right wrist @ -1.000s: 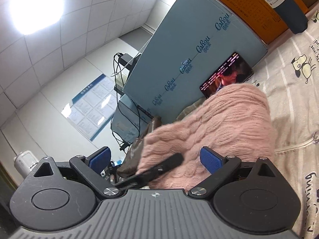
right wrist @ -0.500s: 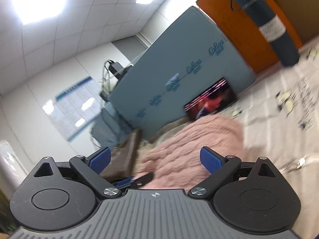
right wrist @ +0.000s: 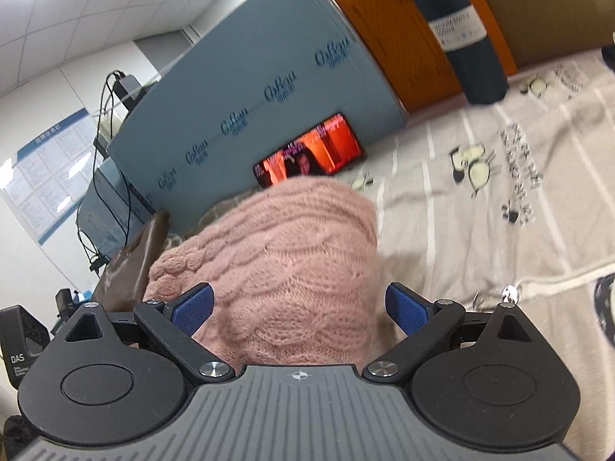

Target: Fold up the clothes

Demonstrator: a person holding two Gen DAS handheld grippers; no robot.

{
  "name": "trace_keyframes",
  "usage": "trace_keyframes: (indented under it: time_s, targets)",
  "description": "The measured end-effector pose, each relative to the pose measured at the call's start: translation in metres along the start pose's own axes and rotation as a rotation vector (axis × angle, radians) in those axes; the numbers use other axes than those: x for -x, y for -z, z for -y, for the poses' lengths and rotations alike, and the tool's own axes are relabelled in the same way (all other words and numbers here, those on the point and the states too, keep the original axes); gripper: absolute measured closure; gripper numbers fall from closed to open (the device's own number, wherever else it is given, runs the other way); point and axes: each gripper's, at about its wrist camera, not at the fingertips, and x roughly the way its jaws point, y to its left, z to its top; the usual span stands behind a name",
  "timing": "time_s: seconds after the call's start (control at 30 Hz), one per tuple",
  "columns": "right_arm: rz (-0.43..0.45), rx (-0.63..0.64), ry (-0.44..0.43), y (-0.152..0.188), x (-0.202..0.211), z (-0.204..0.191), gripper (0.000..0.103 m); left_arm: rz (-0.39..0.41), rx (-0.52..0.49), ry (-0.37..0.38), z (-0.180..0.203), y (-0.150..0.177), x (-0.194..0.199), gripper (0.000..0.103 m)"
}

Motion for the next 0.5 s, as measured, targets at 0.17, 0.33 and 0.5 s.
trace_keyframes:
  time_s: [0.17,0.33,0.5]
  targets:
    - [-0.034,-0.037,-0.033,0.001,-0.009,-0.001,0.007,-0.001,-0.004,0.069,0.006,0.005,-0.006,0.002]
    - [-0.023,-0.073,-0.024,0.001,-0.015,-0.002,0.027,-0.004,-0.018,0.133,0.012,0.008,-0.010,0.018]
    - [-0.004,-0.109,-0.023,-0.001,-0.010,-0.005,0.054,0.035,-0.028,0.181,0.013,0.008,-0.002,0.055]
